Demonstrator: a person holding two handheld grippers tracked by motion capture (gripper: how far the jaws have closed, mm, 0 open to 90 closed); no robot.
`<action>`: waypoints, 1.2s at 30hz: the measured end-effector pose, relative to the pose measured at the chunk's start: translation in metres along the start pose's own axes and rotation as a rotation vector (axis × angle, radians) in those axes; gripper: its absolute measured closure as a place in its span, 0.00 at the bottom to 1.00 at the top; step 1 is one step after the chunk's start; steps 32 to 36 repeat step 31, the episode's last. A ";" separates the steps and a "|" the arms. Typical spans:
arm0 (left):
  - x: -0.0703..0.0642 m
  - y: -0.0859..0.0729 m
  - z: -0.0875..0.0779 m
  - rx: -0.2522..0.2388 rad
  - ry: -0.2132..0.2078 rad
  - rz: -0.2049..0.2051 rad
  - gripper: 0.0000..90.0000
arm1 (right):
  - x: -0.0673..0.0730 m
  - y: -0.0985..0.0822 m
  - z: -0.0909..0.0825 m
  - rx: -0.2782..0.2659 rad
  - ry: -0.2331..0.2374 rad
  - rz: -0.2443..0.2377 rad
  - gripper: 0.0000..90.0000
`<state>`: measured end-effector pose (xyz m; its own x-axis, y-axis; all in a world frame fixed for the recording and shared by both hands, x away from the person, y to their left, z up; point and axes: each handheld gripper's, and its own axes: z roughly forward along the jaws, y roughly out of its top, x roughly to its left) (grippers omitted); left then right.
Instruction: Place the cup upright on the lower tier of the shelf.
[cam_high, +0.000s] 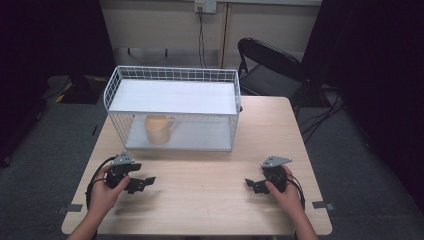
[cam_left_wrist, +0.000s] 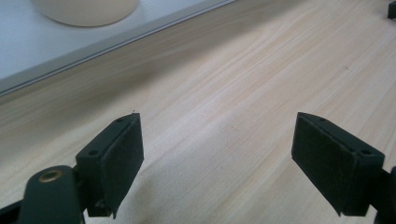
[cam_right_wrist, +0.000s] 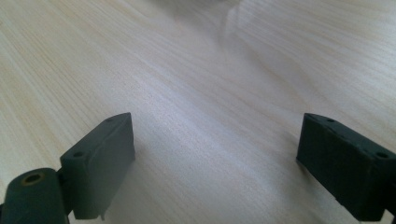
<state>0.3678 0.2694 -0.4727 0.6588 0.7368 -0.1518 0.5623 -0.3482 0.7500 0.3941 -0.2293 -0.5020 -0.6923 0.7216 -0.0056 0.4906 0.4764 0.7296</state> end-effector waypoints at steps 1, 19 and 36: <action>0.000 -0.001 0.000 -0.002 0.001 0.003 0.19 | 0.000 0.000 0.000 0.000 0.000 0.000 0.12; 0.001 -0.015 0.002 0.030 0.024 0.078 0.19 | 0.000 0.000 0.000 -0.001 0.001 0.000 0.12; -0.001 -0.024 0.009 0.081 0.038 0.134 0.19 | 0.000 0.000 0.000 -0.001 0.001 0.000 0.12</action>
